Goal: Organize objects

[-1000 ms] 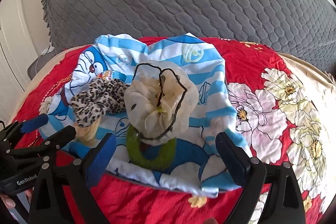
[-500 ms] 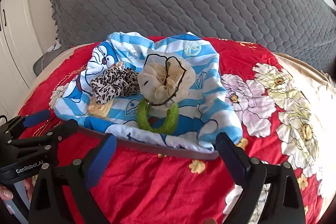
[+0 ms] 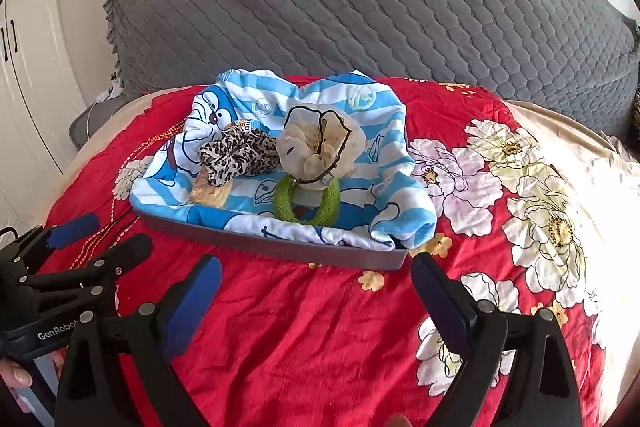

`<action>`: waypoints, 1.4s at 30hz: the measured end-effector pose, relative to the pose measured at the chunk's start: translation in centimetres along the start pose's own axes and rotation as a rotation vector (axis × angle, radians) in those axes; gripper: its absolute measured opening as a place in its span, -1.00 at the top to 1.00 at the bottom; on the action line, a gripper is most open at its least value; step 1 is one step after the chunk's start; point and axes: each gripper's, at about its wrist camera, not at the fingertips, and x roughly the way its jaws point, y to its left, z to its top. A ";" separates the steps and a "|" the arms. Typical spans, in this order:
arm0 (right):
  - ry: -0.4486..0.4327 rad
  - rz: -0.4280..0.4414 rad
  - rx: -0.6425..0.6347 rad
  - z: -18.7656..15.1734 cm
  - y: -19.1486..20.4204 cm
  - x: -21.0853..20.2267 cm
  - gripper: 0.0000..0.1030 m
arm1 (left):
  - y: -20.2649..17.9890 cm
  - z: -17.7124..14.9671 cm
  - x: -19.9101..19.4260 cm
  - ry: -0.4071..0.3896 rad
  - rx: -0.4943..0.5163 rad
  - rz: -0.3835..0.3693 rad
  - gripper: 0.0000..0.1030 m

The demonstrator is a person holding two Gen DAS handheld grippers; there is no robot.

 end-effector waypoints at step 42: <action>0.011 -0.002 0.004 -3.0 0.9 -3.2 -0.93 | -0.6 -2.3 -3.5 -0.010 0.018 -0.015 -0.66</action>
